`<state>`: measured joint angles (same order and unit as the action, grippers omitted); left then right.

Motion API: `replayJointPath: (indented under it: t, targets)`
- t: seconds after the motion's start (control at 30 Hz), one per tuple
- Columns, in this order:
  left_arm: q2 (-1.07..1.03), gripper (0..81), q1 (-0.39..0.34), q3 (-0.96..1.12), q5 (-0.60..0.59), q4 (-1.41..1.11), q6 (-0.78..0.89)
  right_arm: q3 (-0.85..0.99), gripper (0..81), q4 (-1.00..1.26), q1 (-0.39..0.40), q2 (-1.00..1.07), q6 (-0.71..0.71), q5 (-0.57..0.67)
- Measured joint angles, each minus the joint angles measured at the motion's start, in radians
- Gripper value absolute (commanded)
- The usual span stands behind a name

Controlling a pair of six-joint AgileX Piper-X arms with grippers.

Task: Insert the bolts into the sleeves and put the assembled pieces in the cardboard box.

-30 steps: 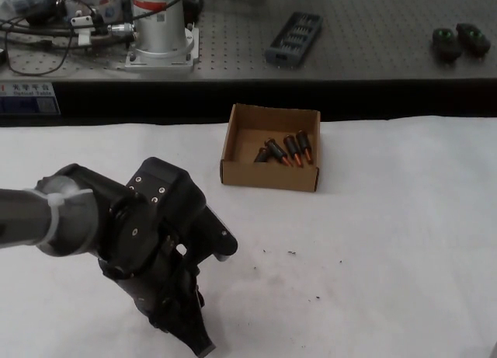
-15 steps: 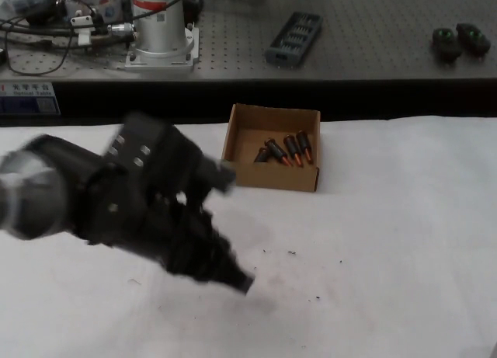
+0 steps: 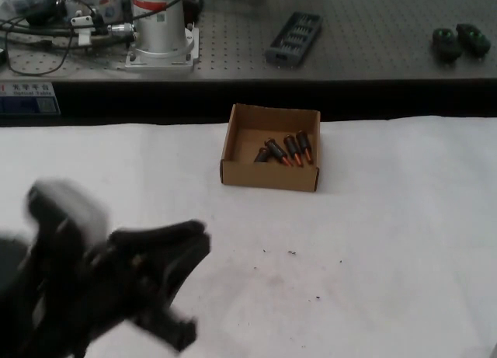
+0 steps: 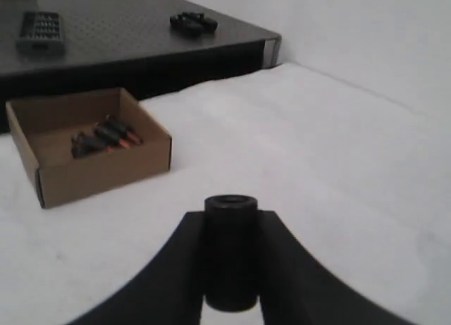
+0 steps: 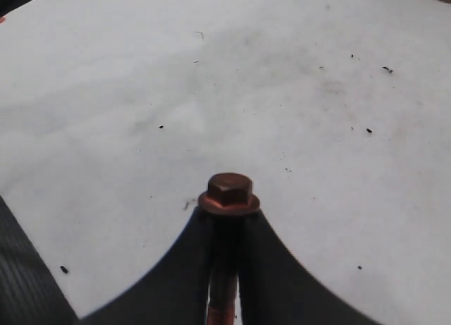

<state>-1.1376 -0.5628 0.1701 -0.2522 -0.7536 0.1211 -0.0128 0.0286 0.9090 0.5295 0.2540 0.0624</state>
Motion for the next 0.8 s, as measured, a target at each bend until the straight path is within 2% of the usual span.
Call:
replayJointPath:
  t: [0.13, 0.37, 0.6, 0.8]
  targets:
    - [0.006, 0.6, 0.000, -0.141, 0.004, -0.220, -0.006, 0.000, 7.6, 0.128, 0.000, 0.000, 0.006, 0.038]
    - [0.008, 0.6, 0.000, -0.176, -0.042, -0.254, -0.080, 0.002, 7.6, 0.448, 0.000, 0.000, 0.039, 0.068]
    - [0.008, 0.6, 0.000, -0.176, -0.065, -0.260, -0.086, 0.077, 7.6, 0.479, 0.000, 0.035, -0.060, 0.023]
    - [0.008, 0.6, 0.000, -0.177, -0.078, -0.308, -0.045, 0.199, 7.6, 0.500, 0.000, 0.177, -0.101, 0.053]
